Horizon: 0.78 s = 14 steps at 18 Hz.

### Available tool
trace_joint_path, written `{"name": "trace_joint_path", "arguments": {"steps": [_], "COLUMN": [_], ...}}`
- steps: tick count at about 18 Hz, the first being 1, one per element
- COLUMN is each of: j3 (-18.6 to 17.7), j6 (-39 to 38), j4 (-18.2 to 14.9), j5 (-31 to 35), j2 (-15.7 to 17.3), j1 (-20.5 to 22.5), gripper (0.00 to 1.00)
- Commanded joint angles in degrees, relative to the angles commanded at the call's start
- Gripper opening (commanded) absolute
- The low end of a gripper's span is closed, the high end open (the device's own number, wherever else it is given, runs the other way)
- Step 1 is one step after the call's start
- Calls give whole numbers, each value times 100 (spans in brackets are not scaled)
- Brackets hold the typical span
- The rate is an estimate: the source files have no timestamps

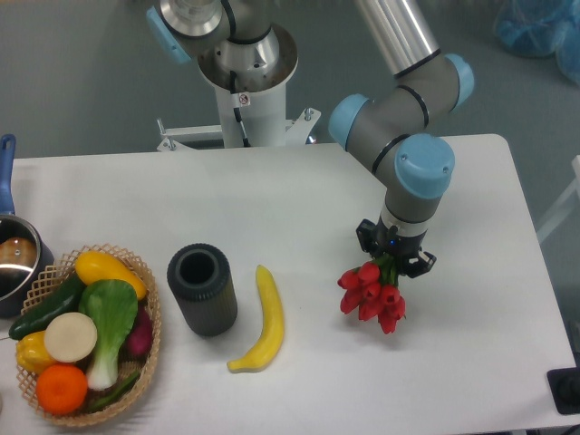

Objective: Place the flowers on the table
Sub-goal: 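Lower the tulip bouquet onto the table beside the yellow banana, then open the gripper to release the tulips and lift away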

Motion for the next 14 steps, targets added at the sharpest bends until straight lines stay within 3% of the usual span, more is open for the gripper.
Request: {"name": "trace_joint_path", "arguments": {"steps": [4,6,8,9,11,12,14], "j3": [0,17,79,97,123,123,97], "j6": [0,44,35,35,44,44,0], "j4": [53,88,106,106,106,106,106], "j5": [-9,0,0,0,0,0,9], "j2": [-62,-79,-88,-97,-88,-71,-27], "j1": [-44,-53,-61,-62,-62,-53,-44], "gripper": [47,72,78,88,93,100,100]}}
